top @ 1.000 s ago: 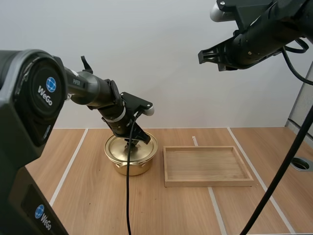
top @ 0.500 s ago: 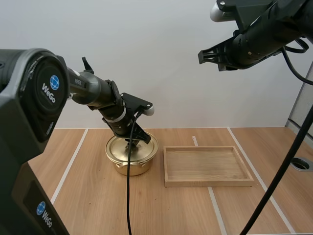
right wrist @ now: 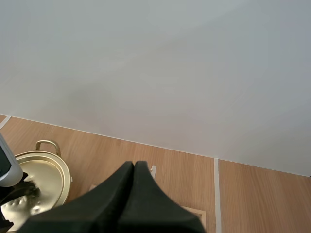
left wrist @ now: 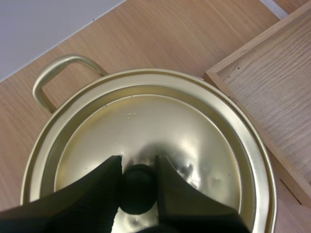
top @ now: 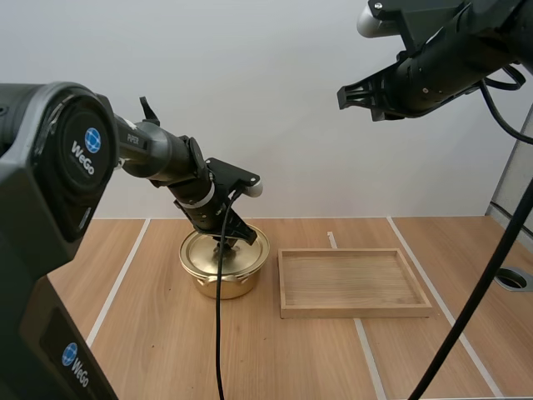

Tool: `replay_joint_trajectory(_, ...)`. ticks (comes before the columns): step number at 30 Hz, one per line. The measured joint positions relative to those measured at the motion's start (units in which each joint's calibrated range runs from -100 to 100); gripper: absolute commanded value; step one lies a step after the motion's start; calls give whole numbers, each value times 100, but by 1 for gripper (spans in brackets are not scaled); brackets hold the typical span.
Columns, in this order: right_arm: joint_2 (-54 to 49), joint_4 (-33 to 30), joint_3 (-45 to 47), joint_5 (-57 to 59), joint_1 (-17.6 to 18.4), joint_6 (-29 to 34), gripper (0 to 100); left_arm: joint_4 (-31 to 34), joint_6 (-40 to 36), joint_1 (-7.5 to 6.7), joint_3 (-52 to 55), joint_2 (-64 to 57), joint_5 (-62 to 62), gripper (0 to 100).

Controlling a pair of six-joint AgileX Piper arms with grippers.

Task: Open the pot, put the grape inside, and close it

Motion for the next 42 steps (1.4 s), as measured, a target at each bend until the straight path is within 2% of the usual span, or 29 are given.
replay_joint_trajectory(3,0,0,0,0,0,0,0,0,0,0,0,28,-76,80)
replay_joint_trajectory(5,0,0,0,0,0,0,0,11,0,0,0,28,-137,89)
replay_joint_trajectory(15,0,9,0,34,0,0,0,56,-10,0,-154,-223,176,89)
replay_joint_trajectory(23,0,13,0,141,0,-11,0,103,-123,0,-852,-815,908,89)
replay_joint_trajectory(33,0,13,0,141,0,-11,0,470,-501,0,-1711,-1837,1351,88)
replay_joint_trajectory(34,0,13,0,141,0,-11,0,483,-515,0,-1754,-1956,1371,86)
replay_joint_trajectory(36,0,13,0,141,0,-11,0,495,-536,0,-1788,-2176,1371,73)
replay_joint_trajectory(38,0,13,0,141,0,-11,0,506,-546,0,-1787,-2409,1371,55)
replay_joint_trajectory(42,0,13,0,141,0,-11,0,531,-564,0,-1787,-2775,1385,8)
